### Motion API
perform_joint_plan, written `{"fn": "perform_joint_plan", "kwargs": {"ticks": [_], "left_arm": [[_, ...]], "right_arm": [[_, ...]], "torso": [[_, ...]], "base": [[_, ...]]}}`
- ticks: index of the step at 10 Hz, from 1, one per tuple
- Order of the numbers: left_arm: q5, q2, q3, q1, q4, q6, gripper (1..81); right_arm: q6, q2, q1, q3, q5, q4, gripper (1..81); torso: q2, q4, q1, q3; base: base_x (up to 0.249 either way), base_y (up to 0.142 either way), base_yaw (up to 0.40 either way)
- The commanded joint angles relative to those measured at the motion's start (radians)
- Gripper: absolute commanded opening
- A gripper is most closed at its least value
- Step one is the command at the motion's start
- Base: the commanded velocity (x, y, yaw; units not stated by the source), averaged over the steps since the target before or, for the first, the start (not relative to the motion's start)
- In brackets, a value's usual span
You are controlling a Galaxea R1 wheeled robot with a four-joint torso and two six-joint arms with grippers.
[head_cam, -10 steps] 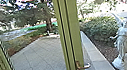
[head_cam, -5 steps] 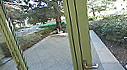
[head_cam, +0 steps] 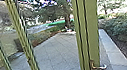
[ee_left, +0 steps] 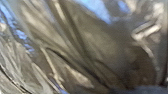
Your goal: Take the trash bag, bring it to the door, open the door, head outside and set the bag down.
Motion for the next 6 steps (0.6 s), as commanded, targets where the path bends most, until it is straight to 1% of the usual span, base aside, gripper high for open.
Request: {"fn": "perform_joint_plan", "kwargs": {"ticks": [1,3,6], "left_arm": [[0.040,0.000,0.003,-0.068,0.012,0.010,1.0],[0.045,0.000,0.003,-0.068,0.012,0.012,1.0],[0.046,0.000,0.001,-0.070,0.012,0.012,1.0]], "right_arm": [[0.000,0.002,0.045,0.007,-0.063,-0.009,81.1],[0.000,0.002,0.045,0.007,-0.063,-0.009,81.1],[0.000,0.004,0.045,0.007,-0.063,-0.009,81.1]], "torso": [[0.000,0.000,0.000,0.000],[0.000,0.000,0.000,0.000],[0.000,0.000,0.000,0.000]], "base": [[0.000,0.000,0.126],[0.000,0.000,0.107],[0.000,0.000,0.000]]}}
